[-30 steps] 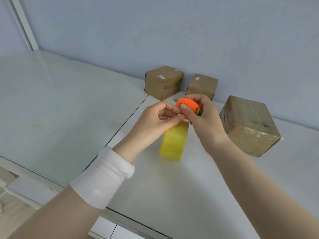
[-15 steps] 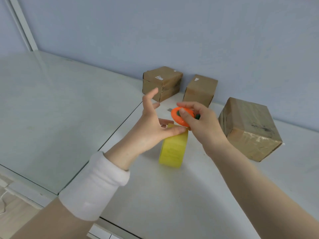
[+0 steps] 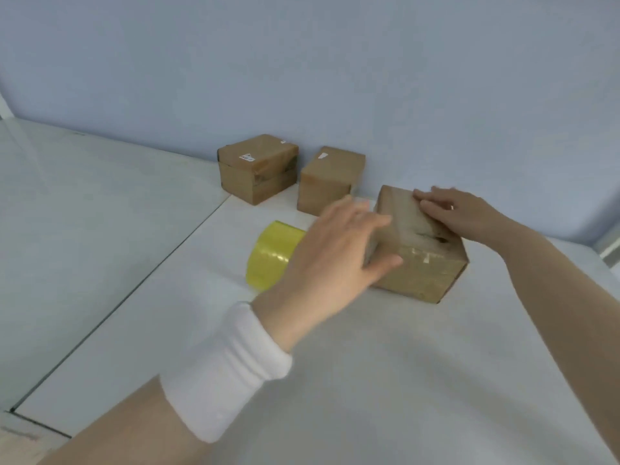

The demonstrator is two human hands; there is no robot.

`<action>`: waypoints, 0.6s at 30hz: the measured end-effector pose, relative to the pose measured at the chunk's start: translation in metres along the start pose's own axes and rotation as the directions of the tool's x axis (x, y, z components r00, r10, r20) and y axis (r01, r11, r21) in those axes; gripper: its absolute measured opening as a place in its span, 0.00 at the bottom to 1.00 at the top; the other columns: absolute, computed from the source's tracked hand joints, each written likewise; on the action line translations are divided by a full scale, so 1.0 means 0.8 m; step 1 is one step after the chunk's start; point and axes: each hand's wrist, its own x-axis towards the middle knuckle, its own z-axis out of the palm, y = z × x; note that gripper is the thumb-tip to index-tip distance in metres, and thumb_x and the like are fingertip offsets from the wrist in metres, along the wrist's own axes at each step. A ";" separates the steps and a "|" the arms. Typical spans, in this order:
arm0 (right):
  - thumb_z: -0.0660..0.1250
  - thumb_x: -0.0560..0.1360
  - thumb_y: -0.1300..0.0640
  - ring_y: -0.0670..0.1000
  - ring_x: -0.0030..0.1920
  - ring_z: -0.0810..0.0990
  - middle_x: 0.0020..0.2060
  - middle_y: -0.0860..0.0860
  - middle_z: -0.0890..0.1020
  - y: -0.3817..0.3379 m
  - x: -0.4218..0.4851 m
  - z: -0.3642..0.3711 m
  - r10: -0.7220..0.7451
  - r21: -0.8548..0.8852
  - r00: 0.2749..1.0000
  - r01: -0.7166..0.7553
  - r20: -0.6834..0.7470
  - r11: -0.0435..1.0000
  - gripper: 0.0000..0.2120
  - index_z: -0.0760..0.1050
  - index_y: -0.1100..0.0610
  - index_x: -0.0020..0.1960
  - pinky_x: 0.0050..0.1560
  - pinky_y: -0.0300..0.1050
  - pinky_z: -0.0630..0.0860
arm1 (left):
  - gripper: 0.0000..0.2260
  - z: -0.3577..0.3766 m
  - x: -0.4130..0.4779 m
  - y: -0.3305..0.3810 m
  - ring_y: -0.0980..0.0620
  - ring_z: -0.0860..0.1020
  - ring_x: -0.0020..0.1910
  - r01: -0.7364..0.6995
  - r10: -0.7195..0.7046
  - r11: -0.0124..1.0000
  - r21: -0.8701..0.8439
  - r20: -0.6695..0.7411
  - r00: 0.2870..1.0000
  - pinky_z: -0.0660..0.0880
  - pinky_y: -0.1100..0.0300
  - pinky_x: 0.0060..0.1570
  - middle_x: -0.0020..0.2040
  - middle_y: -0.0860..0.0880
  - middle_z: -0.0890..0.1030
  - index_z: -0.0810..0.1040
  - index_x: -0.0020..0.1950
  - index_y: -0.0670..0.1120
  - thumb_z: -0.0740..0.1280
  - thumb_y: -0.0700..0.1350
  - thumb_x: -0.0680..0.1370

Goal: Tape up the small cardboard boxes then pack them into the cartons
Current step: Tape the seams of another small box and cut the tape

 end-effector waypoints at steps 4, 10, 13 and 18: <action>0.61 0.76 0.45 0.52 0.51 0.75 0.49 0.52 0.79 0.013 -0.032 -0.006 -0.011 0.020 0.988 0.015 -0.157 1.000 0.13 0.77 0.47 0.57 0.48 0.42 0.66 | 0.18 0.050 0.024 0.022 0.55 0.57 0.74 -0.017 0.006 0.997 0.077 0.138 0.990 0.48 0.60 0.70 0.74 0.54 0.64 0.68 0.70 0.52 0.53 0.53 0.82; 0.56 0.70 0.36 0.51 0.43 0.75 0.40 0.45 0.75 0.034 -0.146 0.009 -0.026 -0.168 0.943 -0.032 -0.331 0.985 0.19 0.73 0.49 0.47 0.41 0.45 0.66 | 0.14 0.032 0.015 0.003 0.61 0.59 0.72 -0.021 0.132 0.921 -0.389 0.260 0.956 0.43 0.61 0.74 0.70 0.53 0.69 0.75 0.65 0.46 0.57 0.42 0.81; 0.46 0.70 0.32 0.50 0.67 0.66 0.62 0.47 0.73 0.020 -0.152 -0.002 -0.155 -0.161 0.915 0.100 -0.374 0.982 0.32 0.76 0.48 0.60 0.61 0.43 0.64 | 0.16 0.025 0.047 0.015 0.66 0.55 0.71 0.003 0.100 0.936 -0.352 0.274 0.956 0.44 0.58 0.74 0.73 0.55 0.64 0.71 0.68 0.50 0.56 0.46 0.82; 0.42 0.77 0.40 0.43 0.75 0.38 0.76 0.48 0.41 0.002 -0.133 0.031 -0.271 -0.218 0.962 0.260 -0.021 0.940 0.33 0.43 0.55 0.77 0.72 0.37 0.38 | 0.25 0.067 0.069 0.037 0.57 0.41 0.76 -0.162 0.039 0.971 0.177 0.551 0.834 0.38 0.56 0.73 0.78 0.51 0.43 0.43 0.77 0.47 0.45 0.53 0.83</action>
